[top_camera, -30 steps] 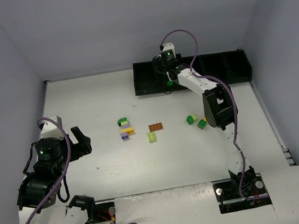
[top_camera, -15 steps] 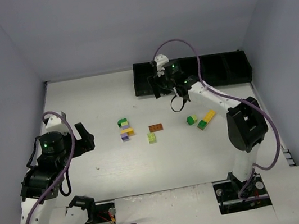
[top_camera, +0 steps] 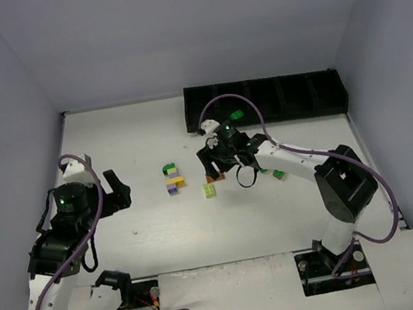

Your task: Sort the legos into containers by color

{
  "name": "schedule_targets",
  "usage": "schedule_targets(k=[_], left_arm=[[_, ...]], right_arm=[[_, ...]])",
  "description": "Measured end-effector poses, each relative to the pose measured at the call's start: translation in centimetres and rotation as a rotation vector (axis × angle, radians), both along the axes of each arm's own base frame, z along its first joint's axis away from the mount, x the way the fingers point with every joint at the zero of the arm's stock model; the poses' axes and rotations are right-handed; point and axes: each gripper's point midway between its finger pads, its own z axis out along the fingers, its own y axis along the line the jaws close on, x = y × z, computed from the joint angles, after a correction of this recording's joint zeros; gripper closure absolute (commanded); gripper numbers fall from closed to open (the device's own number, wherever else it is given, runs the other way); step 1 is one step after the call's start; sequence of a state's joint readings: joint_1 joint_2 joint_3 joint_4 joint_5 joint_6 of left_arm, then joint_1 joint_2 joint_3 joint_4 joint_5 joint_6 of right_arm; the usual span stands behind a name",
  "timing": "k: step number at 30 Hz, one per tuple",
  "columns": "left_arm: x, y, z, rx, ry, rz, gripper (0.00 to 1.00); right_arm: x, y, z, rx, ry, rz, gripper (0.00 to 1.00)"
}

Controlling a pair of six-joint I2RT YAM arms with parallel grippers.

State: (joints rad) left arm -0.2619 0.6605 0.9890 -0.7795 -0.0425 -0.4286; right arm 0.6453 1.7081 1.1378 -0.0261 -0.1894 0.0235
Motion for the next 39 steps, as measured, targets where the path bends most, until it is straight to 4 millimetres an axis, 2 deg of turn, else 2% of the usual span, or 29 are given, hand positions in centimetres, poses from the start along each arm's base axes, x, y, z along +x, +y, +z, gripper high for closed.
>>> schedule_targets(k=[4,9,14,20,23,24,26,27,29,32,34,36,39], left_arm=[[-0.1,-0.1,0.1,-0.009,-0.006,-0.005,0.19],[-0.3,-0.2,0.3,-0.016,-0.013,-0.008,0.19],[-0.7,-0.1,0.2,-0.018,-0.006,-0.005,0.19],[-1.0,-0.1,0.0,-0.024,0.007,0.0,0.19],[-1.0,-0.1,-0.1,-0.027,0.009,0.001,0.19],[-1.1,-0.1,-0.1,-0.028,0.009,0.001,0.19],[-1.1,-0.1,-0.1,-0.028,0.01,0.002,0.19],[-1.1,-0.1,-0.1,-0.028,0.011,0.002,0.19],[-1.1,-0.1,-0.1,-0.029,0.013,0.003,0.19],[-1.1,-0.1,-0.1,-0.03,0.013,0.004,0.19],[-1.1,-0.1,-0.1,-0.031,0.013,0.004,0.19],[-1.1,-0.1,-0.1,-0.033,0.013,0.004,0.19],[-1.1,-0.2,-0.2,-0.039,0.016,0.005,0.19]], right_arm=[[-2.4,2.5,-0.4,0.015,0.03,-0.064,0.3],[-4.8,3.8,-1.7,0.008,0.059,-0.189,0.3],[-4.7,3.5,-3.7,-0.011,0.083,-0.311,0.33],[-4.7,2.8,-6.9,-0.067,0.105,-0.405,0.42],[-4.4,3.0,-7.0,-0.065,0.088,-0.425,0.58],[-4.4,3.0,-7.0,-0.065,0.086,-0.428,0.7],[-4.4,3.0,-7.0,-0.064,0.083,-0.434,0.85],[-4.4,3.0,-7.0,-0.061,0.083,-0.442,1.0],[-4.3,2.9,-7.0,-0.065,0.075,-0.45,1.0],[-3.8,2.0,-6.5,-0.07,0.06,-0.466,1.0],[-2.6,0.5,-5.0,-0.059,0.039,-0.493,1.0],[-0.3,-1.6,-2.6,-0.026,-0.003,-0.542,1.0],[5.1,-7.3,2.4,0.027,-0.106,-0.683,1.0]])
